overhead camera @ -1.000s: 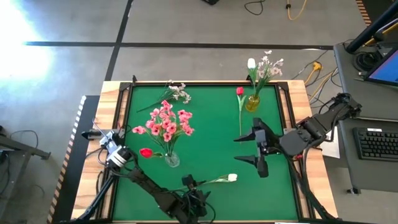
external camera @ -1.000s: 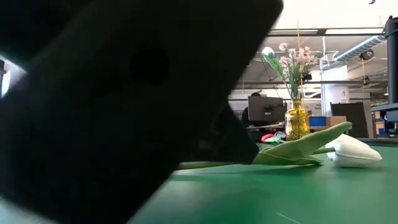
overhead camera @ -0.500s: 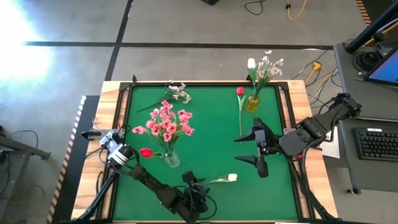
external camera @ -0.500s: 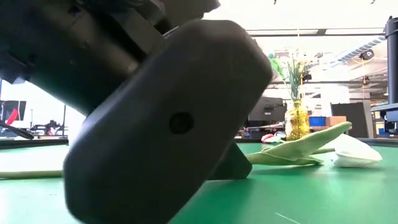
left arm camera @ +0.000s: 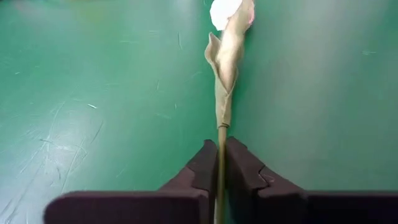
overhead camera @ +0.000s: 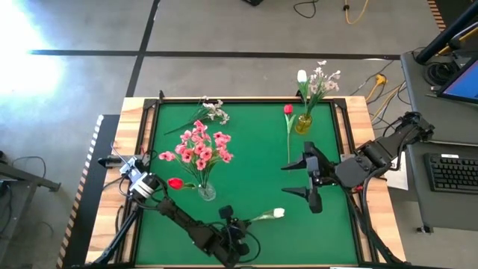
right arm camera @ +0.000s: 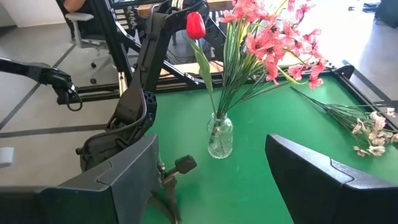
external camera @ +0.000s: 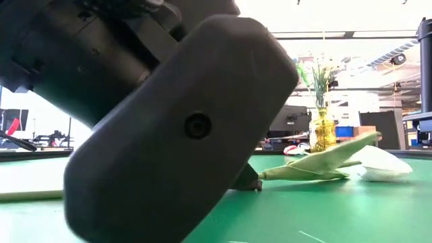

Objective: Sort flowers into vase by color
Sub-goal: Put the white flowers into the yellow vase

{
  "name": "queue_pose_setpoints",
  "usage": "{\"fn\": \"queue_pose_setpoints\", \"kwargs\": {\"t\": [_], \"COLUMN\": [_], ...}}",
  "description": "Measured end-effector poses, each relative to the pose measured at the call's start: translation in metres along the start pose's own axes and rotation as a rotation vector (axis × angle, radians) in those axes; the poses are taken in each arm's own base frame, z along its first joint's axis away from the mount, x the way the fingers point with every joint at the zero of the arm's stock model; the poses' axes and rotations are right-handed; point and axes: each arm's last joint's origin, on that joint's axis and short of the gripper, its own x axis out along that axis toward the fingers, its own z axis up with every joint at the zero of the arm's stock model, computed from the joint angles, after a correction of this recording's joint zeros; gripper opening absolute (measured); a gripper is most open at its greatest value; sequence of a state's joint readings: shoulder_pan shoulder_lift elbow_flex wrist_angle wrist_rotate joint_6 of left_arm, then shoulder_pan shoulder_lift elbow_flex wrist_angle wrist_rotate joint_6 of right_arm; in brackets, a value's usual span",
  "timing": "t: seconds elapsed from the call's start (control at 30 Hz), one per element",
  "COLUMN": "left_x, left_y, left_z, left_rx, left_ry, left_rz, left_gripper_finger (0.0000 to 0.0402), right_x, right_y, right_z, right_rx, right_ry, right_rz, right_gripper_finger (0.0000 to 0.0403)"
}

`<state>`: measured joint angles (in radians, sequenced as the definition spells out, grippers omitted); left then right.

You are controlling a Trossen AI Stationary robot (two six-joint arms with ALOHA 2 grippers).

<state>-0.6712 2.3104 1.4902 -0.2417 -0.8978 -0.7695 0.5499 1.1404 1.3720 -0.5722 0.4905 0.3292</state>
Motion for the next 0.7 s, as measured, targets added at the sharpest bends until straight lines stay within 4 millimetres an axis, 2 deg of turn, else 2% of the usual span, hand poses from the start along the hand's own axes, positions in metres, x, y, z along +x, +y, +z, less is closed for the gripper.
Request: {"fn": "queue_pose_setpoints", "kwargs": {"t": [0.27,0.57,0.7], "left_x": [-0.01,-0.044,-0.067], "left_y": [-0.004,-0.003,0.0], "left_z": [0.0,0.025,0.043], "left_rx": [0.001,-0.016,-0.013], "left_ry": [-0.052,-0.154,-0.209], "left_rz": [0.016,0.021,0.016], "left_gripper_finger": [0.0001,0.0,0.0], "right_x": [0.001,0.002,-0.001], "right_y": [0.0,-0.004,-0.007], "right_z": [-0.001,-0.007,-0.011], "right_rx": [-0.056,-0.091,-0.098], "right_ry": [0.002,0.019,0.031], "right_rz": [-0.011,-0.091,-0.111], "right_gripper_finger": [0.0289,0.0288,0.0285]}}
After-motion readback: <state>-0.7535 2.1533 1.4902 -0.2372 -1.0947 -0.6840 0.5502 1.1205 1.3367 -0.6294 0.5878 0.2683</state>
